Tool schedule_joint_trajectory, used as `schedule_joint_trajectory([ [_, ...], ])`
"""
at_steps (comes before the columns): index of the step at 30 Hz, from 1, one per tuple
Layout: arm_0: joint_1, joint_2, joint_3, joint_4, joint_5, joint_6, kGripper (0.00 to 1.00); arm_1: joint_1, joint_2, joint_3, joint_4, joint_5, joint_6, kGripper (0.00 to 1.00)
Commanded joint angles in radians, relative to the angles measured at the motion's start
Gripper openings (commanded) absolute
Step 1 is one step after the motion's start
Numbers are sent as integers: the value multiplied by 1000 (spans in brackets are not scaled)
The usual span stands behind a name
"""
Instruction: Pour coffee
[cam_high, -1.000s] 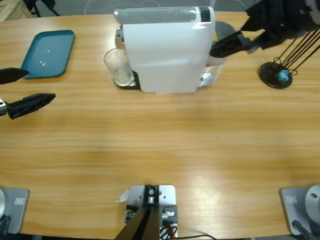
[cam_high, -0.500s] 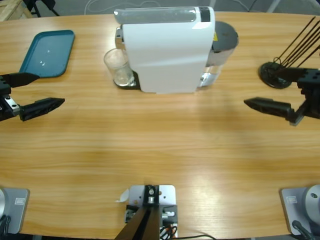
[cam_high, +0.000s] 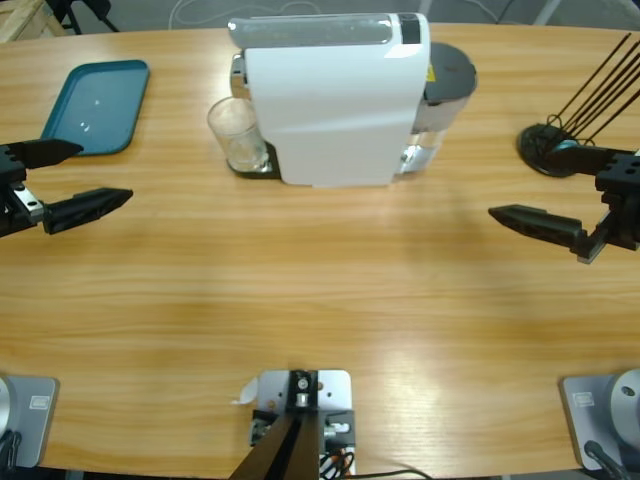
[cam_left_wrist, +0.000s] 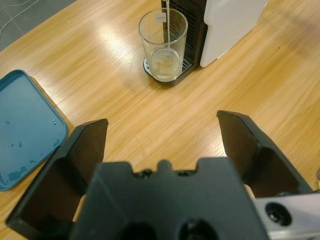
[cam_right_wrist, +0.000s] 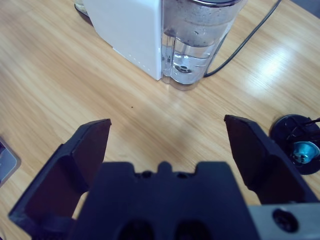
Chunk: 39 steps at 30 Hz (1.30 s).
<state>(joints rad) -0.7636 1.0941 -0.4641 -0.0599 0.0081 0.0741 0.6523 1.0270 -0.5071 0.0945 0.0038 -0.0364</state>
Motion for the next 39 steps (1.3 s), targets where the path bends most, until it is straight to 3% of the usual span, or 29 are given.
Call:
schedule_joint_trajectory([
  [1, -11, 32, 34, -13, -16, 7, 936, 8, 1, 39, -13, 11, -10, 1000],
  [39, -11, 30, 42, -23, -21, 6, 936, 8, -11, 50, -26, 4, -2, 1000],
])
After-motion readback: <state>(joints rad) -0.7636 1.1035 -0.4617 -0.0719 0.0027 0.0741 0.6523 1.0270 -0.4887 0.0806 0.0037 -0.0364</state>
